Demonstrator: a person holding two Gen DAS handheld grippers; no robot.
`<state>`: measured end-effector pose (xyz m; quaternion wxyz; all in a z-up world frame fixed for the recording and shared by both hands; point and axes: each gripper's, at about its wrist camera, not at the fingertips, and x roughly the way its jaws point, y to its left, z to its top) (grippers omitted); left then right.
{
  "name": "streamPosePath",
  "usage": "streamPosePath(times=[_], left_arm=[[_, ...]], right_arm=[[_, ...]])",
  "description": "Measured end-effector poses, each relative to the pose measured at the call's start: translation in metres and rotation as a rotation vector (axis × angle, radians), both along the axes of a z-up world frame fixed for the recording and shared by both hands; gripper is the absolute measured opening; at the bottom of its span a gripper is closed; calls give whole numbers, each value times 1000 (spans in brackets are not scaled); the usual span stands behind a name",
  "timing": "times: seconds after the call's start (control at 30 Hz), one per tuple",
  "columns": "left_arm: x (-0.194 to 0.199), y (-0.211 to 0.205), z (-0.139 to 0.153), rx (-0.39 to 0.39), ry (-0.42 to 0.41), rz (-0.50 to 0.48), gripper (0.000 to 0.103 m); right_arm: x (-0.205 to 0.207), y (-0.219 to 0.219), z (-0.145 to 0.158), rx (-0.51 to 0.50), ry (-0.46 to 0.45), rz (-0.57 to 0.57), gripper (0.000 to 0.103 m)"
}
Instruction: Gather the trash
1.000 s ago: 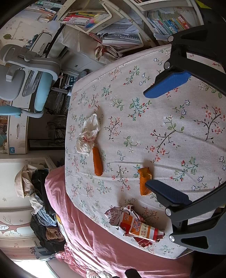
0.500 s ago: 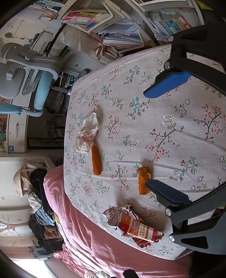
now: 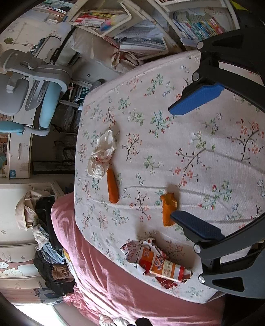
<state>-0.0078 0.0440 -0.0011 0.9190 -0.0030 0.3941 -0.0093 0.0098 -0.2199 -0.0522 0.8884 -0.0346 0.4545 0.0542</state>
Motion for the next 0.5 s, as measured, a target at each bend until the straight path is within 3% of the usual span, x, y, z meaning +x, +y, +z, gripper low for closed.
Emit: streamPosePath(times=[0.33, 0.43, 0.5], left_arm=[[22, 83, -12, -279, 50, 260, 96], [27, 85, -19, -315, 77, 263, 96], [31, 77, -24, -293, 98, 236, 96]], right_arm=[[18, 11, -13, 74, 38, 32, 91], [27, 21, -20, 96, 68, 64, 91], [29, 32, -25, 79, 80, 97, 91]])
